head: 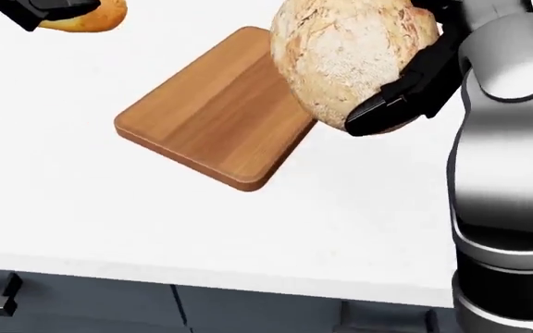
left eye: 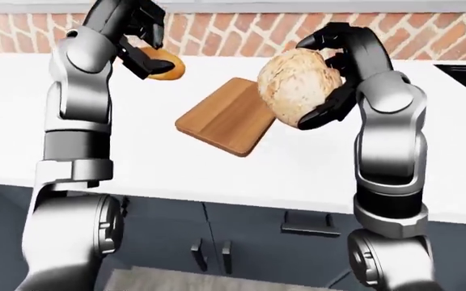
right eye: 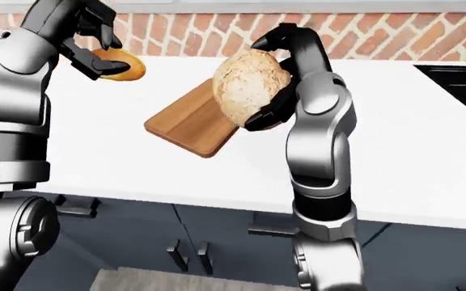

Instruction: Place all breads on the cutting board.

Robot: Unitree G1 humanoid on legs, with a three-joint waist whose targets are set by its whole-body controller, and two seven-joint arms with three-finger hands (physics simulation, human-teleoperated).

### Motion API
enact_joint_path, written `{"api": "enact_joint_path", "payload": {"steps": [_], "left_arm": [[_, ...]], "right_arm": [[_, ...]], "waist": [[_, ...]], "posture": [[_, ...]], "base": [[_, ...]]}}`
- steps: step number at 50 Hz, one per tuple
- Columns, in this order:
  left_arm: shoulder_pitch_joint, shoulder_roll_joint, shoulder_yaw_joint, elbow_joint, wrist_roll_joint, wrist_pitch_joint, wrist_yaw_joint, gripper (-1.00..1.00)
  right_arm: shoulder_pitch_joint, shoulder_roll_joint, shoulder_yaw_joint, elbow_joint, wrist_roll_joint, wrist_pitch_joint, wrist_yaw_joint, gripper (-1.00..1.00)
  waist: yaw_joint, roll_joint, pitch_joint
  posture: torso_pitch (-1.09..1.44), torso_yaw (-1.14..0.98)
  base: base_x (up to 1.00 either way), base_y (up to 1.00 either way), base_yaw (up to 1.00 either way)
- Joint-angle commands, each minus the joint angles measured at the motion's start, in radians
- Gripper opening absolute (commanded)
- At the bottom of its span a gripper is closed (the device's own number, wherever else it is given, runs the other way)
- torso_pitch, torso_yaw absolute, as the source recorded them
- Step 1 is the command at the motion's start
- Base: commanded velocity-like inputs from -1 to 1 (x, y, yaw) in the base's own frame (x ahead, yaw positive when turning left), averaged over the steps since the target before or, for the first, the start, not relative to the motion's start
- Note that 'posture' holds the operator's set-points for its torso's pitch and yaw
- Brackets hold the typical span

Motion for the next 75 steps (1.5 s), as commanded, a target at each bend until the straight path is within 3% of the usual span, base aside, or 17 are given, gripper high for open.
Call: {"api": "enact_joint_path", "payload": {"steps": [1, 3, 4, 5, 6, 8, 10, 13, 16, 17, 28, 54, 75], "left_arm": [[-0.045, 0.001, -0.002, -0.049, -0.010, -0.034, 0.013, -1.00], [-0.045, 0.001, -0.002, -0.049, -0.010, -0.034, 0.012, -1.00], [-0.045, 0.000, -0.003, -0.050, -0.010, -0.034, 0.012, -1.00], [-0.045, -0.001, -0.003, -0.049, -0.010, -0.035, 0.013, -1.00], [-0.045, -0.001, -0.004, -0.049, -0.010, -0.034, 0.012, -1.00], [-0.044, -0.002, -0.005, -0.050, -0.009, -0.035, 0.012, -1.00], [-0.043, -0.004, -0.005, -0.052, -0.008, -0.035, 0.012, -1.00], [-0.041, -0.008, -0.007, -0.059, -0.006, -0.033, 0.009, -1.00], [-0.036, -0.012, -0.008, -0.067, -0.005, -0.031, 0.007, -1.00], [-0.035, -0.012, -0.008, -0.069, -0.004, -0.031, 0.007, -1.00], [0.029, -0.049, -0.011, -0.115, -0.007, -0.035, 0.032, -1.00], [0.025, -0.168, -0.057, -0.023, 0.003, -0.127, 0.174, -1.00], [0.018, -0.224, -0.079, 0.182, 0.032, -0.243, 0.310, -1.00]], "right_arm": [[-0.038, -0.016, -0.020, -0.039, -0.020, -0.027, -0.018, -1.00], [-0.037, -0.017, -0.021, -0.040, -0.020, -0.028, -0.017, -1.00], [-0.034, -0.017, -0.021, -0.039, -0.023, -0.025, -0.017, -1.00], [-0.034, -0.017, -0.020, -0.038, -0.023, -0.026, -0.018, -1.00], [-0.033, -0.016, -0.021, -0.039, -0.023, -0.027, -0.018, -1.00], [-0.031, -0.016, -0.026, -0.035, -0.019, -0.032, -0.023, -1.00], [-0.031, -0.020, -0.030, -0.038, -0.017, -0.032, -0.025, -1.00], [-0.030, -0.026, -0.034, -0.041, -0.014, -0.030, -0.027, -1.00], [-0.037, -0.031, -0.032, -0.044, -0.014, -0.026, -0.025, -1.00], [-0.037, -0.032, -0.032, -0.043, -0.014, -0.026, -0.025, -1.00], [-0.069, -0.038, -0.024, -0.032, -0.027, -0.018, -0.013, -1.00], [-0.077, -0.067, -0.053, 0.027, 0.019, -0.025, -0.076, -1.00], [-0.065, -0.070, -0.054, 0.031, 0.047, -0.034, -0.103, -1.00]], "waist": [[-0.014, 0.003, -0.027], [-0.024, -0.018, -0.019], [-0.044, -0.033, -0.002], [-0.040, -0.030, 0.009], [-0.040, -0.045, 0.006], [-0.031, -0.104, -0.011], [-0.035, -0.071, -0.001], [-0.041, -0.050, -0.019], [-0.054, -0.017, -0.024], [-0.054, -0.027, -0.020], [-0.053, -0.035, -0.028], [-0.045, -0.043, -0.021], [-0.042, -0.049, -0.030]], "posture": [[0.00, 0.00], [0.00, 0.00], [0.00, 0.00], [0.00, 0.00], [0.00, 0.00], [0.00, 0.00], [0.00, 0.00], [0.00, 0.00], [0.00, 0.00], [0.00, 0.00], [0.00, 0.00], [0.00, 0.00], [0.00, 0.00]], "base": [[0.00, 0.00, 0.84], [0.00, 0.00, 0.82], [0.00, 0.00, 0.00], [0.00, 0.00, 0.00], [0.00, 0.00, 0.00], [0.00, 0.00, 0.00], [0.00, 0.00, 0.00], [0.00, 0.00, 0.00], [0.00, 0.00, 0.00], [0.00, 0.00, 0.00], [0.00, 0.00, 0.00], [0.00, 0.00, 0.00], [0.00, 0.00, 0.00]]}}
